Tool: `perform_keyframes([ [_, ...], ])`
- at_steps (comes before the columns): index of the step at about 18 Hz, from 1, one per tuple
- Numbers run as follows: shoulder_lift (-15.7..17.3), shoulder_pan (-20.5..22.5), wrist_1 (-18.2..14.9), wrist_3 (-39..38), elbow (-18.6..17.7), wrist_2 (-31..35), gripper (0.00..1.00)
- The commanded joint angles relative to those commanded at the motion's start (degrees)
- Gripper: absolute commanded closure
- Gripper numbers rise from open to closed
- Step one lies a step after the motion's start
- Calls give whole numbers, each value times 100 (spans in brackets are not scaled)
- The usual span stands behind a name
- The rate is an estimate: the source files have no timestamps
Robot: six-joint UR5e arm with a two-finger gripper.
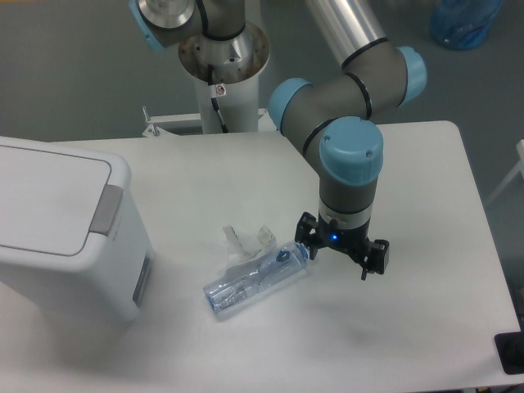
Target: Open the trash can
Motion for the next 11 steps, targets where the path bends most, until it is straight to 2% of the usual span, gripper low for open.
perform_keyframes([
  [8,70,0,-44,-61,9,-9,0],
  [11,70,0,-53,-543,166,-79,0],
])
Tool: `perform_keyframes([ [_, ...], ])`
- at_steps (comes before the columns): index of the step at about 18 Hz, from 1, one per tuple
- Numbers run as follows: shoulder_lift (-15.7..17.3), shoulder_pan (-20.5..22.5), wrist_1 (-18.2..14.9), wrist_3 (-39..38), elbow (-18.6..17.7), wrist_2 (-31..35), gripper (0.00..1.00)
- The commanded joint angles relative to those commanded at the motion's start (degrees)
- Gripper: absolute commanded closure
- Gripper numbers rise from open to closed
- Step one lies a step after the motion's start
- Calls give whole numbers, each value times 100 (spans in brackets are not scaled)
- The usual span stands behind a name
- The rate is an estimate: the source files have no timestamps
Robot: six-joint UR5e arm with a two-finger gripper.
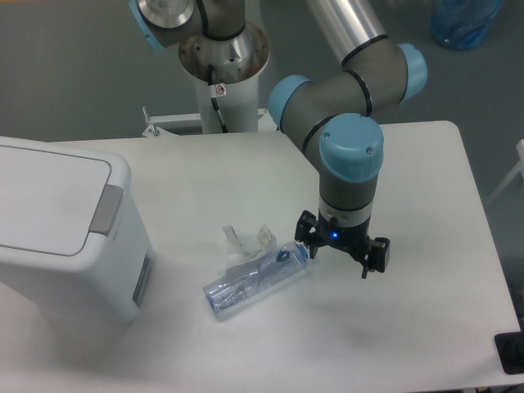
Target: Open the trash can
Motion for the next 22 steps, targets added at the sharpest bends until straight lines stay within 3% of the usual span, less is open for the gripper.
perform_keyframes([
  [5,44,-26,0,-501,36,-237,0],
  [7,44,-44,0,-1071,141,-482,0],
  [12,105,-53,9,-2426,571,-1930,0],
  [16,491,-183,9,-2963,651,-2742,0],
  [22,1045,-859,0,-3034,397,-2786,0],
])
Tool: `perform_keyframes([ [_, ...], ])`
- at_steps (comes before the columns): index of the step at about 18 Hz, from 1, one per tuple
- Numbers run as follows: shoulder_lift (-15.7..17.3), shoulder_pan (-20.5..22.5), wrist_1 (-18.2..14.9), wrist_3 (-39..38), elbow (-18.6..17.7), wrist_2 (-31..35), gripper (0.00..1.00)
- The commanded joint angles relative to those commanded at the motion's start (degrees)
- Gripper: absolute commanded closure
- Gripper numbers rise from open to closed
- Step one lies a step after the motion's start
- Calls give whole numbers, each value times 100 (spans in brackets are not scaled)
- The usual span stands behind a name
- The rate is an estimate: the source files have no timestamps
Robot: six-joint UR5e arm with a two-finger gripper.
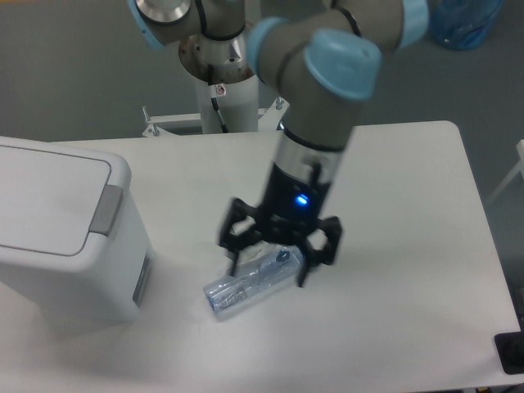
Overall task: Open the trash can
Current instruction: 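Move the open gripper up and over to the trash can lid edge, then push the gripper finger against the lid to flip it open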
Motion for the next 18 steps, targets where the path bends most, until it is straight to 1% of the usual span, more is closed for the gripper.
perform_keyframes([
  [1,105,-167,35,26,-236,35,0],
  [2,237,-221,87,0,-378,35,0],
  [6,422,-274,167,-158,-739,88,0],
  [8,510,-414,193,-106,-897,96,0],
  [9,589,-450,289,-105,-1028,114,0],
  [11,651,-468,614,-114,-1292,114,0],
  [12,660,-476,711,-140,-1372,114,0],
  [18,687,-573,738,-150,-1478,254,0],
])
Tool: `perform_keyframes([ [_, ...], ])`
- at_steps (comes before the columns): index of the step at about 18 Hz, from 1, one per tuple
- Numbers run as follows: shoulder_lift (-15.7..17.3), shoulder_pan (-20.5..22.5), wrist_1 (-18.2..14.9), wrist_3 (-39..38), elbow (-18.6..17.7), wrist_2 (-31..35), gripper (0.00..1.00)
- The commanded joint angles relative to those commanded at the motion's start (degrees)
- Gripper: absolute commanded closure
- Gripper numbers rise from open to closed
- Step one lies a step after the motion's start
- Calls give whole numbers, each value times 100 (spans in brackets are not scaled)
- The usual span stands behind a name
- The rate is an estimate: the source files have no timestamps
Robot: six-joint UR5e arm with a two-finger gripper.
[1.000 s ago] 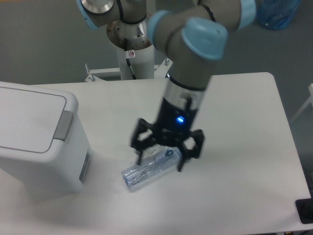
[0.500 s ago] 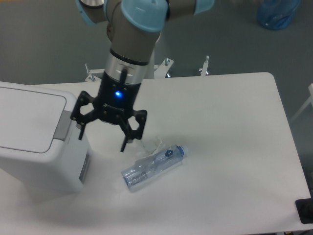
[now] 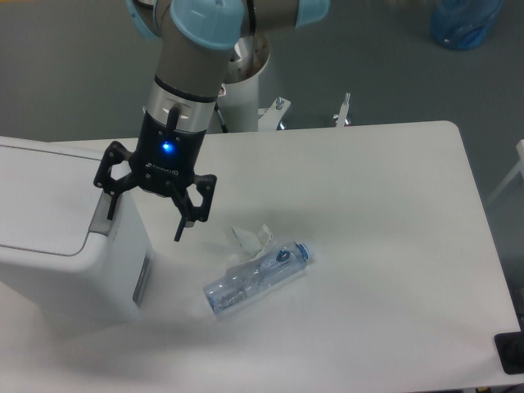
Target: Open the trash can
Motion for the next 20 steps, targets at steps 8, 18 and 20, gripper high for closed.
perform_keyframes([
  [8,0,-44,0,9,-105,18,0],
  [18,-17,-44,0,44,210,18,0],
  [20,-131,-44,35,53,438,18,0],
])
